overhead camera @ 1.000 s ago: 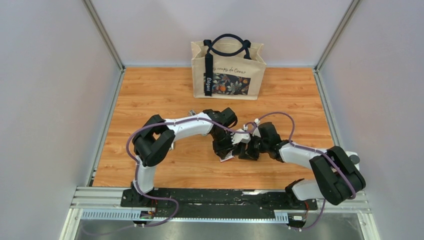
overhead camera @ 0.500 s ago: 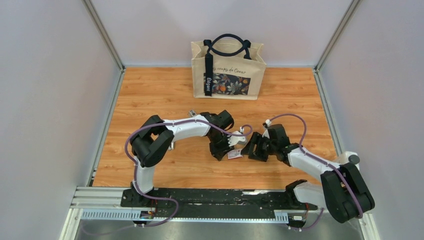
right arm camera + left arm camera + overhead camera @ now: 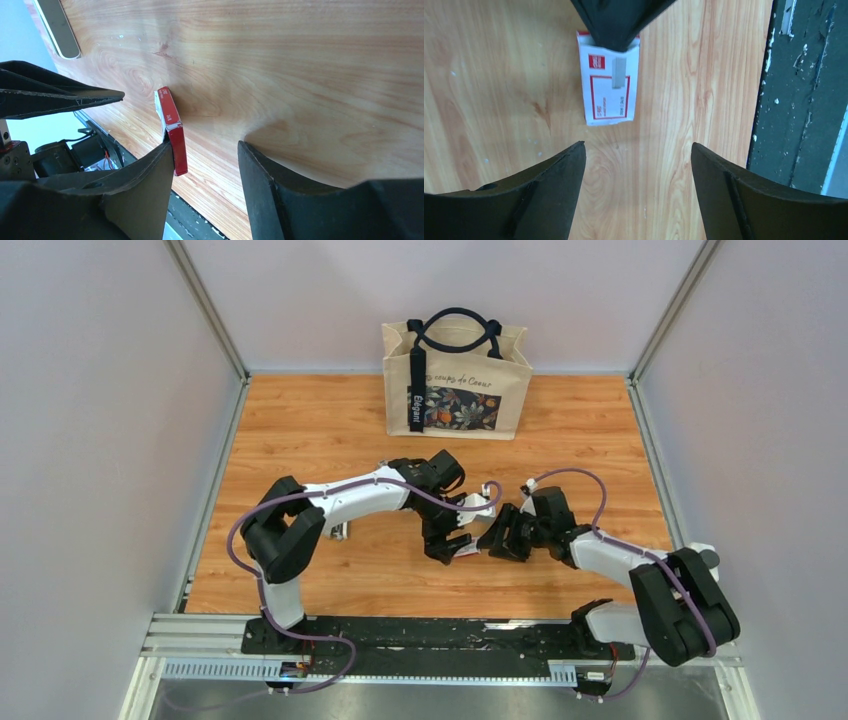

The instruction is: Unload the staples from the stapler

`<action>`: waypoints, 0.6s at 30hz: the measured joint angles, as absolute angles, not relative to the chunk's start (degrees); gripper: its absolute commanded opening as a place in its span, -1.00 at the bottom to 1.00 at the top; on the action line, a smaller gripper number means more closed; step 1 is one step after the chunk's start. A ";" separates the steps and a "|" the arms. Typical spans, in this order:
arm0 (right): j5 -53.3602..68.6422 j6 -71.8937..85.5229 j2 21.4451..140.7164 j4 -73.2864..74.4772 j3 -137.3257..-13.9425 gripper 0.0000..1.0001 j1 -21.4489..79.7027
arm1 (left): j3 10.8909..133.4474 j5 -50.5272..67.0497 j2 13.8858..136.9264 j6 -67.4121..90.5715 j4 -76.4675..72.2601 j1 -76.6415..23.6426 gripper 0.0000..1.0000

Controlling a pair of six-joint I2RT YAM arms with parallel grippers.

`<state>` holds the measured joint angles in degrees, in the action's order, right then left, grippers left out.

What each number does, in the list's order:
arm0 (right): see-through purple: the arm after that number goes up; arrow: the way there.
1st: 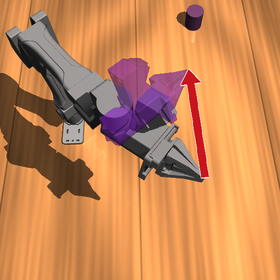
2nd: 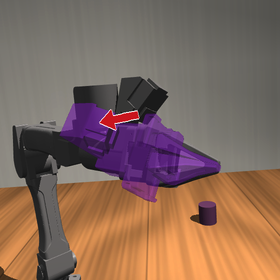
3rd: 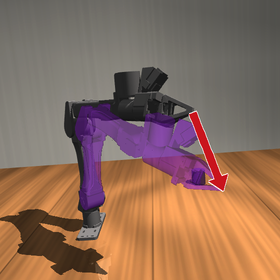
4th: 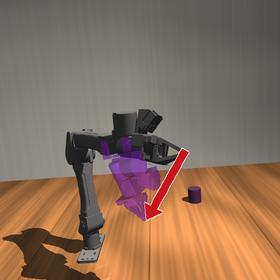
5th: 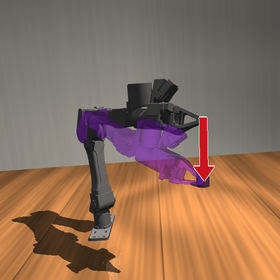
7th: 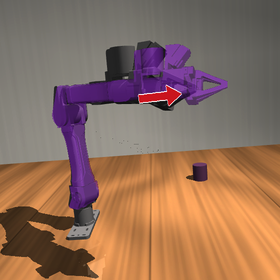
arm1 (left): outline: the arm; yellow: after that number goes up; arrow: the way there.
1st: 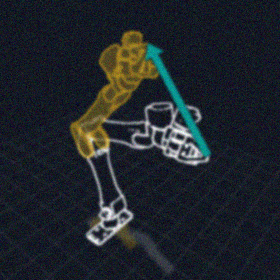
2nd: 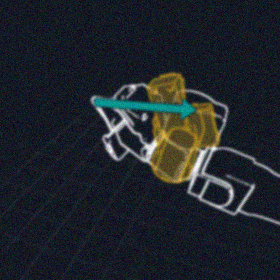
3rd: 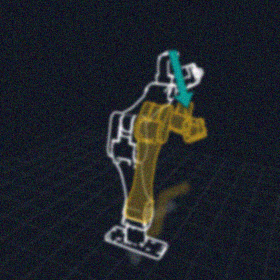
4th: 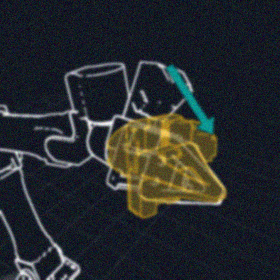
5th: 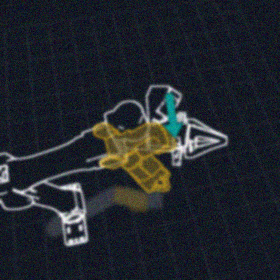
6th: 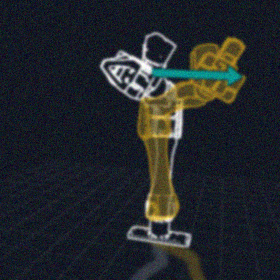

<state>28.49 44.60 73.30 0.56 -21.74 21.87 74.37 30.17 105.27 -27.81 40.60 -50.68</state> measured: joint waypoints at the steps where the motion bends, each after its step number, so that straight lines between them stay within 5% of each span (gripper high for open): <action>1: 28.49 44.73 73.41 0.36 -21.74 0.12 22.00 | 74.39 30.61 105.06 -28.27 40.10 -50.63 0.71; 18: 28.60 47.37 75.35 -3.09 -21.74 0.12 23.70 | 71.88 35.75 108.53 -31.59 27.11 -51.11 0.73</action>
<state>28.60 47.37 75.35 -3.09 -21.74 23.70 71.88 35.75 108.53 -31.59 27.11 -51.11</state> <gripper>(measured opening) 0.560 0.862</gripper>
